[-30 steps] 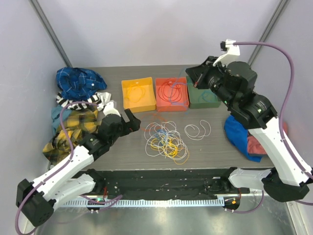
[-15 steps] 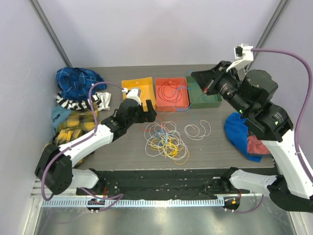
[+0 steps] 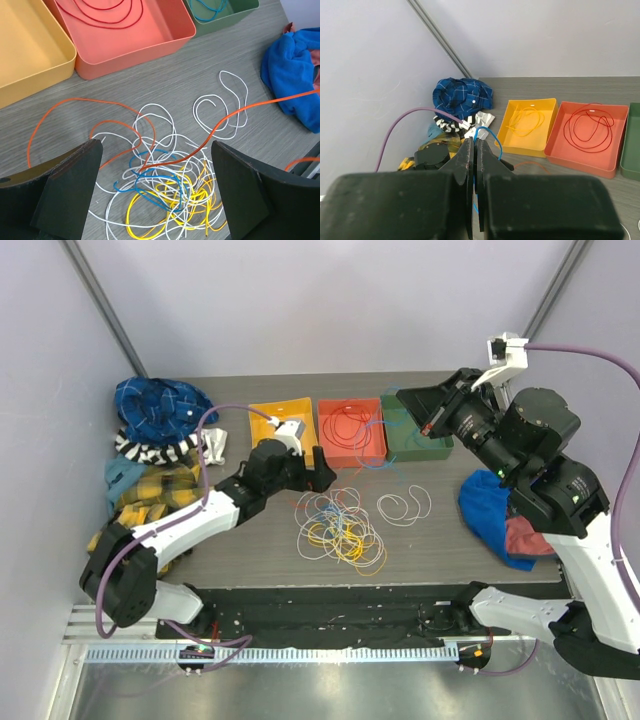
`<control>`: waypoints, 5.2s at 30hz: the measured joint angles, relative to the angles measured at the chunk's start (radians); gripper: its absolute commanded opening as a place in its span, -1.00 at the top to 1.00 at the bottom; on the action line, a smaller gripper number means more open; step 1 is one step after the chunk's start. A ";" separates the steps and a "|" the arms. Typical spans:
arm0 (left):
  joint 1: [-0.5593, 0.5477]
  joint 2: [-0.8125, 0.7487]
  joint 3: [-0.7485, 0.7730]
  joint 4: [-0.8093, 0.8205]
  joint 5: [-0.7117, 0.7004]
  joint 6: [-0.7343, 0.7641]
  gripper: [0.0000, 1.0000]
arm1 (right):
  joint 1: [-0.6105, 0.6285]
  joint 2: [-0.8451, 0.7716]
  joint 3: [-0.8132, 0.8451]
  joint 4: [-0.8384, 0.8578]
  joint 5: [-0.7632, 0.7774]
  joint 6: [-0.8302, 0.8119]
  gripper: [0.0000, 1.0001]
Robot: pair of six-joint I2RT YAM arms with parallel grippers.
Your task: Untangle the cables
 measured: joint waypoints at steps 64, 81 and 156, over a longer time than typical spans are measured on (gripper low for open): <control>0.317 -0.243 0.074 -0.649 -0.196 -0.042 0.99 | -0.005 0.056 0.001 0.053 0.410 -0.167 0.99; 0.317 -0.488 -0.006 -0.726 -0.092 -0.050 0.99 | -0.244 0.469 0.100 0.189 0.510 -0.180 0.99; 0.286 -0.397 0.023 -0.834 -0.259 -0.164 0.12 | 0.183 0.388 -0.772 0.396 0.033 0.003 0.03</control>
